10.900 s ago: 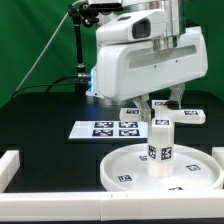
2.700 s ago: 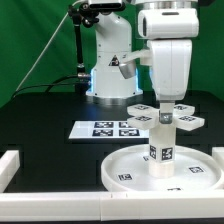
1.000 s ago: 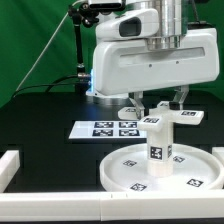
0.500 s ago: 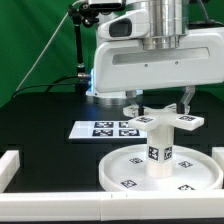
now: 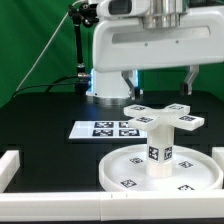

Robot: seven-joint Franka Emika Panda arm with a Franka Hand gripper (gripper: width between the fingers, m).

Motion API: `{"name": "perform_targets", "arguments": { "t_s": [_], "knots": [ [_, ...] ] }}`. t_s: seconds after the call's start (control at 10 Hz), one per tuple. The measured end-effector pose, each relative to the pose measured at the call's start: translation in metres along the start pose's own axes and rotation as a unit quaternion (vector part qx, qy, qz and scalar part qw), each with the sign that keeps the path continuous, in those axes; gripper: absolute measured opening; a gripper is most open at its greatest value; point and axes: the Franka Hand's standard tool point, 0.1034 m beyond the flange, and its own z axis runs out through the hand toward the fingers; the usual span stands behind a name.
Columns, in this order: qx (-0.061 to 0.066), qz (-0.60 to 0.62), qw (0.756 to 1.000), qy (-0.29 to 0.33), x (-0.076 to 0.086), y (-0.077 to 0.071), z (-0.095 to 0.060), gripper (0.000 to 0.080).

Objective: Assemble round table

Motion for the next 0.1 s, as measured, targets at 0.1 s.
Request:
{"name": "perform_targets", "arguments": {
  "t_s": [0.1],
  "knots": [
    [0.000, -0.001, 1.000, -0.001, -0.0007, 0.0003, 0.0035, 0.0649]
  ]
}}
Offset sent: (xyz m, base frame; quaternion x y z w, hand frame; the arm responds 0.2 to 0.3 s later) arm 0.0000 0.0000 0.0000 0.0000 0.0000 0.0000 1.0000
